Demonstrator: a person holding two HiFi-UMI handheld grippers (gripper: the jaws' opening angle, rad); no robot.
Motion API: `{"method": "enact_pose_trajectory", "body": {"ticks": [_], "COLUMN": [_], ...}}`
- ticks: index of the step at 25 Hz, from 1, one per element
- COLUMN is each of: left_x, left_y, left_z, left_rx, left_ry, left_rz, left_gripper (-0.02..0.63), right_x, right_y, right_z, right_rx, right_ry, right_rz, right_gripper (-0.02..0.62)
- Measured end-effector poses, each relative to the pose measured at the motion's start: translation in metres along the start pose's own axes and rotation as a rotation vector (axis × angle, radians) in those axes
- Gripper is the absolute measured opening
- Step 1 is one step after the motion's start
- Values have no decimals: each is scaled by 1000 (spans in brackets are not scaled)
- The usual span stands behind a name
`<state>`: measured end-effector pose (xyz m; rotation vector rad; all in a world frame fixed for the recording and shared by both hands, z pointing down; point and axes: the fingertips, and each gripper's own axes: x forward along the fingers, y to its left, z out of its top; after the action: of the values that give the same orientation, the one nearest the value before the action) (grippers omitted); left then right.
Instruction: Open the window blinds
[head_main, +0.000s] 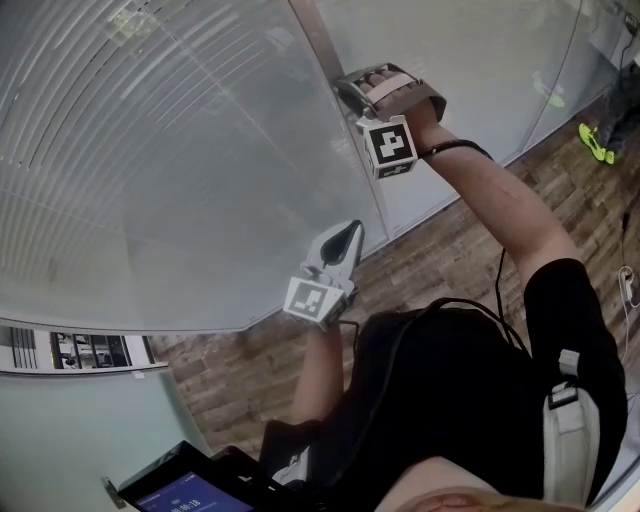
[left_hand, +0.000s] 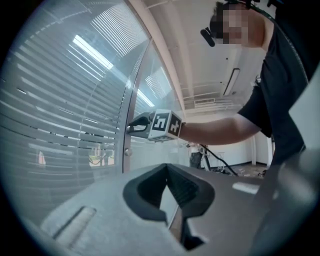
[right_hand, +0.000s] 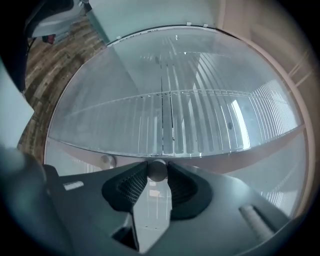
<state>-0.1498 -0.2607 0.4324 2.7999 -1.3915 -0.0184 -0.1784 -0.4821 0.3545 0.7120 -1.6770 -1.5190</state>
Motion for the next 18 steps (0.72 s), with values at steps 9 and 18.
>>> {"method": "enact_pose_trajectory", "body": {"ticks": [9,18], "left_x": [-3,-14], "left_y": [-10,-17], "left_z": [4,-5], "left_rx": [9,-6], "left_ry": [-12,-2], "left_rz": [-26,-12], "left_gripper": [3,3], "right_x": [-2,-3], "right_y": [-13,-16], "right_z": [-1,-19], "right_rx": [673,1401], "right_ry": [-35,-103], "right_rz": [23,27], "right_gripper": [129,129]}}
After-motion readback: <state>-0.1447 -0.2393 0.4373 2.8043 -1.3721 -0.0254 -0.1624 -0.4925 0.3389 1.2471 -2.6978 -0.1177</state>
